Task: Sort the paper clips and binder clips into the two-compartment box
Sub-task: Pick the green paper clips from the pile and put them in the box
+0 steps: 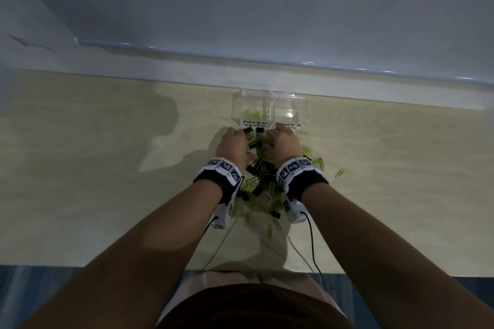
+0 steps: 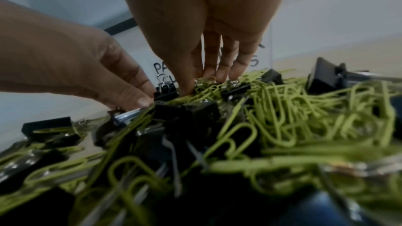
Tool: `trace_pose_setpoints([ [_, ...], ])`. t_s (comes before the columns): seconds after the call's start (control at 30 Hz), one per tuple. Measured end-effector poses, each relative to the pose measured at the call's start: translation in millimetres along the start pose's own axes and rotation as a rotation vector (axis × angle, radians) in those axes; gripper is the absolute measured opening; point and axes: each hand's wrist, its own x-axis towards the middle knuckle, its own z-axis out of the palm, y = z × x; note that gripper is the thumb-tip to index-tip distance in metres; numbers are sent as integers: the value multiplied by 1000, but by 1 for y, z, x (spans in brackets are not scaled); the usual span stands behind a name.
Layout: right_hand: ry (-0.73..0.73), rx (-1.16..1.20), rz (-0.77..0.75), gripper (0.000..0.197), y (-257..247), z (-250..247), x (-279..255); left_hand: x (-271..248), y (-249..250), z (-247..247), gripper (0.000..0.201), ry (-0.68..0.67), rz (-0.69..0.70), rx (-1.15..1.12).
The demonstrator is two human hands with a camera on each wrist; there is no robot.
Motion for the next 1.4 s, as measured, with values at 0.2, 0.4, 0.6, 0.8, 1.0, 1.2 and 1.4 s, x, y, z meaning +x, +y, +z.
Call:
trace_pose_setpoints([
  [0.2,-223,71,210,12,1,-12,4,-1,7,0,24,-51,29,-39],
  [0.4,-221,279,254,14,16,-25,-11,-5,-4,-5,13,-92,80,-35],
  [0.6,-238,835,398,18,30,-42,-25,-11,-18,-15,22,-108,56,-149],
  [0.8,-178,1023,375,14,28,-61,-20,-11,-29,-34,22,-93,37,-289],
  [1.0,40,816,185,7,-7,-81,32,24,12,-78,16,92,153,-379],
  [1.2,129,485,154,19,-28,-73,69,62,44,-82,17,154,153,-353],
  [1.4,56,531,167,11,-20,-69,68,46,18,-68,17,100,144,-431],
])
